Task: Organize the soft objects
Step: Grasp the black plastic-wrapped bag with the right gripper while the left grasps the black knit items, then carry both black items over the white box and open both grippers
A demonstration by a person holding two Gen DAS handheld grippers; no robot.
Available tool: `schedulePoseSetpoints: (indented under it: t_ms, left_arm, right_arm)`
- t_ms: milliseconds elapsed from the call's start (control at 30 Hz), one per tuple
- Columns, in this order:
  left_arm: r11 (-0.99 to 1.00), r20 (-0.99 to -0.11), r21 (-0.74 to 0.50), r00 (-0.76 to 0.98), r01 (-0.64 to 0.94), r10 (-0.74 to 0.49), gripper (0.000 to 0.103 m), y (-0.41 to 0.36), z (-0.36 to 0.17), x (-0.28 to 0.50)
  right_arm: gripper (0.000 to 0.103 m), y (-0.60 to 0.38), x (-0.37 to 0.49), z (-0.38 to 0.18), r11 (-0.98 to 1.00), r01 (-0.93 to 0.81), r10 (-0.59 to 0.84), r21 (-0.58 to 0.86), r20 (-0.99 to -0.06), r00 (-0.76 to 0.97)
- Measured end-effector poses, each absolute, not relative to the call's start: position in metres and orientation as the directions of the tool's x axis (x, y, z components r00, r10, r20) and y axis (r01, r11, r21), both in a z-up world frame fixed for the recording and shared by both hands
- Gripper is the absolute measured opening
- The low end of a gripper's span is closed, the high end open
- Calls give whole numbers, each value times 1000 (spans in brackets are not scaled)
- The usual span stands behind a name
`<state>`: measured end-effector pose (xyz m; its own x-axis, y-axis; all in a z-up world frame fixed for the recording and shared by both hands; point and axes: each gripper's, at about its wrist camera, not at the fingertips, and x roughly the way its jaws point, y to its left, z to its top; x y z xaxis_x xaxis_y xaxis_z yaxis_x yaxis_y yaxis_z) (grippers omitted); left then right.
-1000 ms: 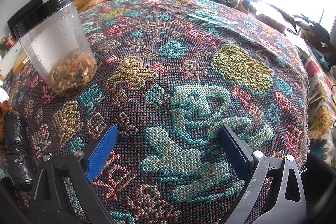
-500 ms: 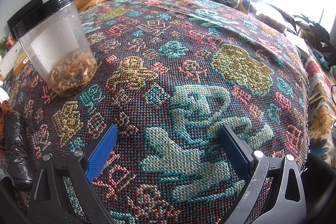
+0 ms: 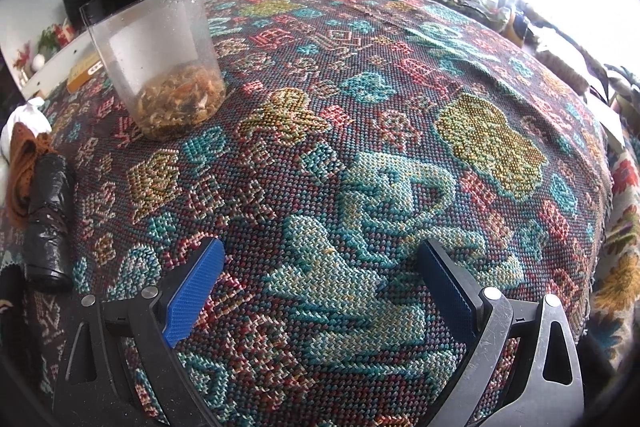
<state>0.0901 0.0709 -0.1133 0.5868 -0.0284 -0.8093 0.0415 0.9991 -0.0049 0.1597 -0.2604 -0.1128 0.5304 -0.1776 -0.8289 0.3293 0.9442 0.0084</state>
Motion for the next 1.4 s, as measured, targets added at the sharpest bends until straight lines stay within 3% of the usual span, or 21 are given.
schedulePoseSetpoints:
  t_ms: [500, 867, 1033, 1167, 1233, 1300, 1400]
  left_arm:
    - [999, -811, -10, 584, 44, -33, 103, 72, -113, 90]
    - [956, -753, -264, 592, 131, -289, 103, 72, -80, 86]
    - [967, -794, -234, 555, 99, -249, 101, 45, -74, 135]
    - [985, -853, -158, 492, 73, -173, 84, 34, -90, 162]
    - [986, -865, -149, 474, 75, -167, 68, 32, -98, 167]
    - [989, -853, -118, 502, 89, -146, 53, 31, -98, 165]
    - [984, -841, -157, 511, 84, -178, 33, 41, -96, 159]
  right_arm:
    - [98, -255, 146, -114, 965, 260, -132, 24, -814, 565]
    - [98, -258, 134, -86, 923, 123, 177, 364, -688, 703]
    - [96, -184, 180, -63, 941, -149, 329, 304, -716, 615]
    - [89, -135, 219, -86, 917, -266, 389, 297, -813, 434]
    - [49, -116, 228, -100, 891, -317, 428, 326, -836, 343]
    - [41, -103, 227, -104, 881, -346, 431, 323, -848, 307]
    - [39, -110, 207, -97, 893, -340, 405, 295, -856, 321]
